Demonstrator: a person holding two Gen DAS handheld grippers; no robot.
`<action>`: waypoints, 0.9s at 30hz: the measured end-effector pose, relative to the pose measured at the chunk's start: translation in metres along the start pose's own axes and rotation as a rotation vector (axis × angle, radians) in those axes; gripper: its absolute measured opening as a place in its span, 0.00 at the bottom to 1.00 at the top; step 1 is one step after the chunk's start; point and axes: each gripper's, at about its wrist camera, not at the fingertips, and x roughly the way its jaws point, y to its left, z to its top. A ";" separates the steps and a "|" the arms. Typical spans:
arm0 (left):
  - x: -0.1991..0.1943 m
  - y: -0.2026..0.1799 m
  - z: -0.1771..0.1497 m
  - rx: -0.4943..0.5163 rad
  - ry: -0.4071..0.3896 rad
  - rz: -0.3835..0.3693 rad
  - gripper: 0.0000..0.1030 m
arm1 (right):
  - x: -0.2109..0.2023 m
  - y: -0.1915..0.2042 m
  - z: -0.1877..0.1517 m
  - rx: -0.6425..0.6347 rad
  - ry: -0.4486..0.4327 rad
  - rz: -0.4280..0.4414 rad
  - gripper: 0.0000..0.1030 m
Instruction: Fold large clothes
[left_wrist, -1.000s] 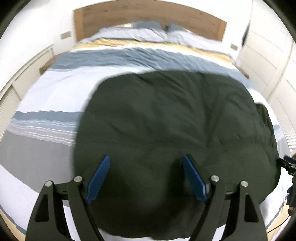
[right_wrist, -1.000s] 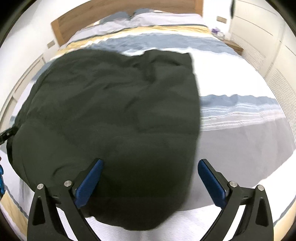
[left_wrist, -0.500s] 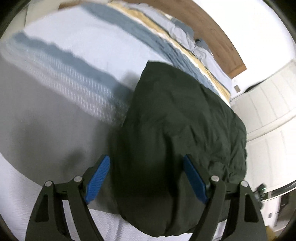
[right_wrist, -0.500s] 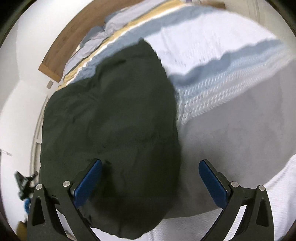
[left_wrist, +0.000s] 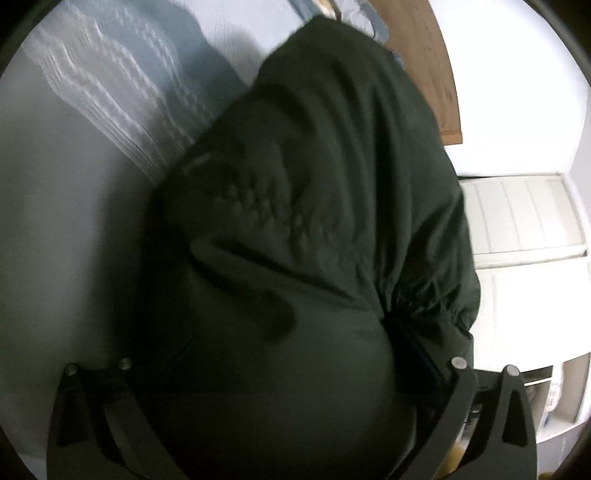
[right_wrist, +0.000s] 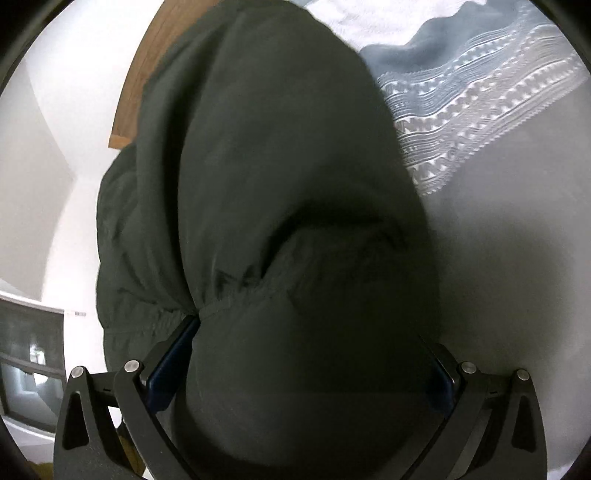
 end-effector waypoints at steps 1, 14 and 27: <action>0.004 0.000 0.000 -0.002 0.010 -0.008 1.00 | 0.003 0.001 0.002 -0.006 0.009 0.002 0.99; 0.018 -0.010 -0.016 -0.020 -0.015 -0.027 0.99 | 0.040 0.018 -0.007 -0.009 0.064 0.121 1.00; 0.006 -0.097 -0.052 0.099 -0.126 -0.066 0.29 | 0.033 0.081 -0.015 -0.089 -0.014 0.023 0.27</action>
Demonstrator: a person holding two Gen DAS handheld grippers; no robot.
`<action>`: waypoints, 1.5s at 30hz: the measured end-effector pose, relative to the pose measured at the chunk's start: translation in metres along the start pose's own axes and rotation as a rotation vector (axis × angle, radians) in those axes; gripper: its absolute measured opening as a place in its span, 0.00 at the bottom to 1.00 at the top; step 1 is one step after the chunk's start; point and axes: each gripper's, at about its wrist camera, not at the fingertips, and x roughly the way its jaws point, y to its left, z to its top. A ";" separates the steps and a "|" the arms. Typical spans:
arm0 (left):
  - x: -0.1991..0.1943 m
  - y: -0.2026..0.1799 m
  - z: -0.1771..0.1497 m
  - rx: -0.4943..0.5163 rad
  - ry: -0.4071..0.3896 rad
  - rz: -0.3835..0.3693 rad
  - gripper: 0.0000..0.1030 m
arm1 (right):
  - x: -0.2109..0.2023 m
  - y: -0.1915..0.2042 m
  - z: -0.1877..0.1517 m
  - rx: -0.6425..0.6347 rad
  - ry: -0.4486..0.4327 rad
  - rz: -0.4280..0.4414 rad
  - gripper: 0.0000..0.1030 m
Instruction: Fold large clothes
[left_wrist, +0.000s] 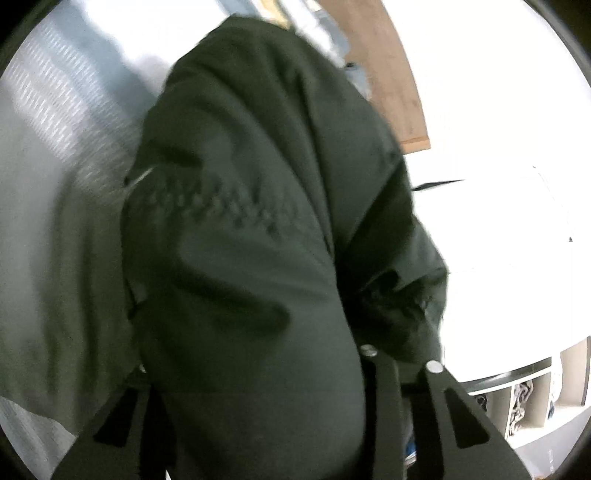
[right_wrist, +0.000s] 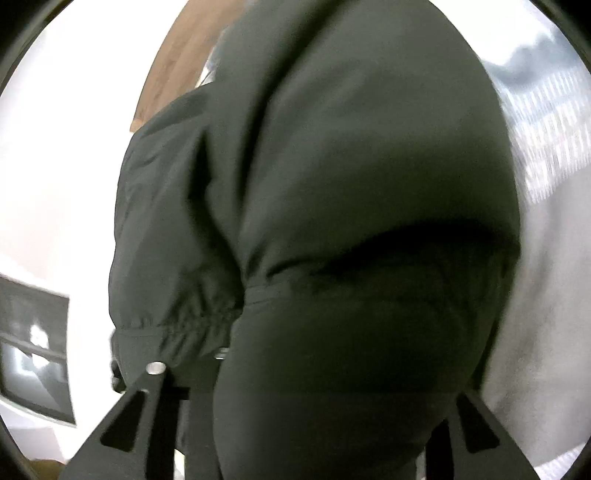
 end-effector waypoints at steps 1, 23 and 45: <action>-0.003 -0.014 0.001 0.038 0.000 -0.008 0.27 | -0.002 0.011 0.002 -0.025 -0.005 -0.016 0.25; -0.179 -0.109 -0.092 0.387 -0.019 -0.087 0.20 | -0.158 0.138 -0.109 -0.250 -0.259 0.096 0.19; -0.228 0.020 -0.107 0.287 0.082 0.356 0.50 | -0.158 0.028 -0.171 -0.042 -0.197 -0.450 0.82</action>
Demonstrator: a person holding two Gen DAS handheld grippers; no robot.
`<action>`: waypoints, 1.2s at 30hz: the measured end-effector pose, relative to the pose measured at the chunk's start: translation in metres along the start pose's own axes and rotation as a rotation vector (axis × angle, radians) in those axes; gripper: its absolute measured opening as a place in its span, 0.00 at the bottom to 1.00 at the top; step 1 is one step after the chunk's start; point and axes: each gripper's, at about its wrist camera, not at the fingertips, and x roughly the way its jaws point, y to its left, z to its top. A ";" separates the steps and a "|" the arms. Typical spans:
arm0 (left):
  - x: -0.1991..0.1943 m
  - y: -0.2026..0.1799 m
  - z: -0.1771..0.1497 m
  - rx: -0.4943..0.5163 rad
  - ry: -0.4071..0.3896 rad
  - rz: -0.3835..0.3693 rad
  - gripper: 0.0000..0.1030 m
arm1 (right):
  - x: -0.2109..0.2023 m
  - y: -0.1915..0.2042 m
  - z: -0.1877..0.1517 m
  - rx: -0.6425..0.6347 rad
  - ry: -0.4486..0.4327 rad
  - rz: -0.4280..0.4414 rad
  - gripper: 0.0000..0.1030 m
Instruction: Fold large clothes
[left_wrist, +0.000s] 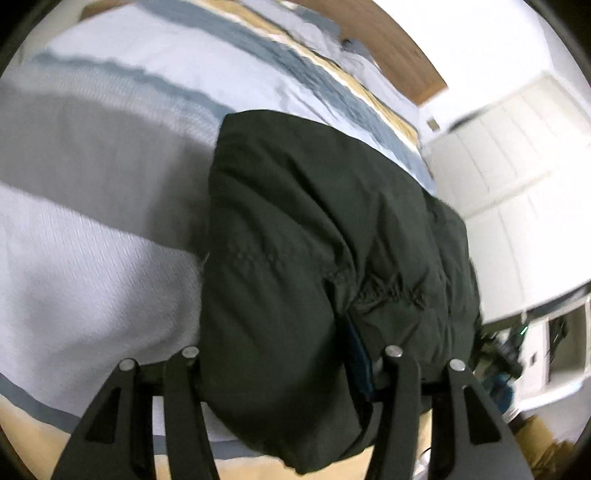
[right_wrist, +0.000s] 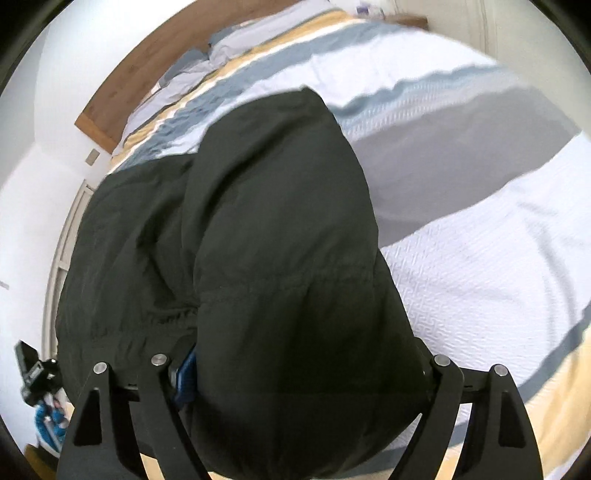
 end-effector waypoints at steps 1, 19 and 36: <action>0.001 -0.018 -0.002 0.025 0.005 0.008 0.50 | -0.008 0.005 -0.001 0.002 -0.017 -0.004 0.82; -0.015 0.034 0.008 -0.235 -0.118 -0.172 0.65 | 0.001 -0.029 0.014 0.212 0.044 0.269 0.99; -0.003 -0.087 -0.014 -0.074 -0.213 0.092 0.66 | -0.005 -0.081 0.052 -0.028 -0.091 0.139 0.99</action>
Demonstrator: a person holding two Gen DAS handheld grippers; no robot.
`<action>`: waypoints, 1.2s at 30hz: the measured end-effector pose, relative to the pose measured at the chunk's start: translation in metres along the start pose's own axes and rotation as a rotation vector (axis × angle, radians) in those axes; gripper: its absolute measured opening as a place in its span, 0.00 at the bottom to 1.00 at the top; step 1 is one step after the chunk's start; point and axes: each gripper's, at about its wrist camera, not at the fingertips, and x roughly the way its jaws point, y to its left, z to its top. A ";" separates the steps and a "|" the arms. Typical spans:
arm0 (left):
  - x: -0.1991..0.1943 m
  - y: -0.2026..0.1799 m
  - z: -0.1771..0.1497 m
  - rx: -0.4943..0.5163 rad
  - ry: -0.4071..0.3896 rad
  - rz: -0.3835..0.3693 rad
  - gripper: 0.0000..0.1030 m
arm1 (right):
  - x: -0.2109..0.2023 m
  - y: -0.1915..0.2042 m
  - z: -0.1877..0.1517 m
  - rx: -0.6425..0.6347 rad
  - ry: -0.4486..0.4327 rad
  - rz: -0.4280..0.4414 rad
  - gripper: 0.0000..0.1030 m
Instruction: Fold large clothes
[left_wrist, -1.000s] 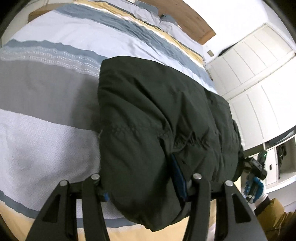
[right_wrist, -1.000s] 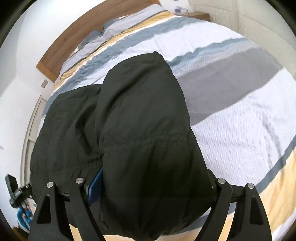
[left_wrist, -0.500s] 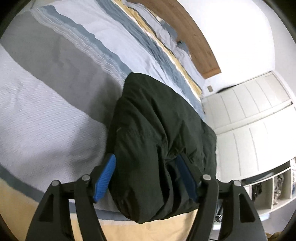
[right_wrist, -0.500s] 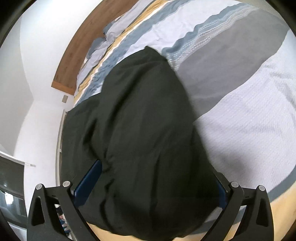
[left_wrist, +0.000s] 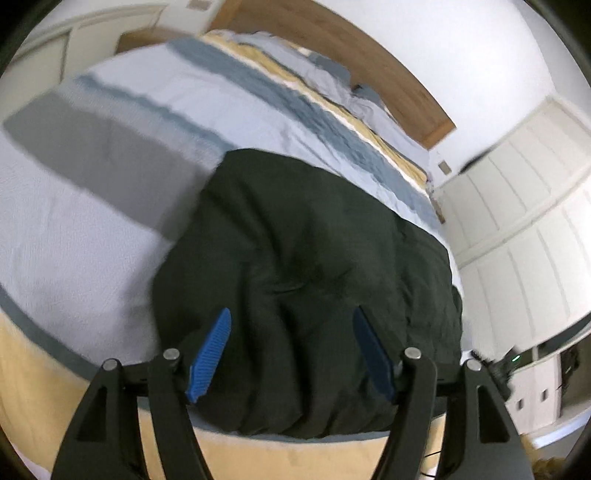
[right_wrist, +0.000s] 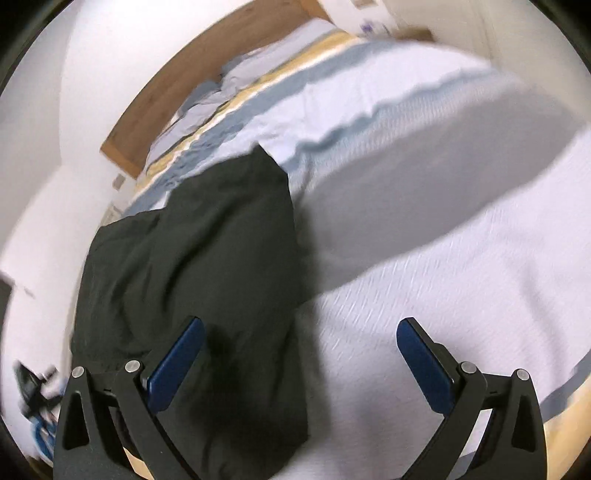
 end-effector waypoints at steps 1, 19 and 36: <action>0.005 -0.014 0.001 0.029 -0.003 0.002 0.66 | -0.006 0.011 0.007 -0.050 -0.001 0.003 0.99; 0.171 -0.156 0.033 0.405 0.081 0.130 0.66 | 0.086 0.247 -0.008 -0.519 0.120 0.083 0.99; 0.320 -0.135 0.124 0.339 0.228 0.212 0.69 | 0.221 0.235 0.070 -0.303 0.221 -0.158 1.00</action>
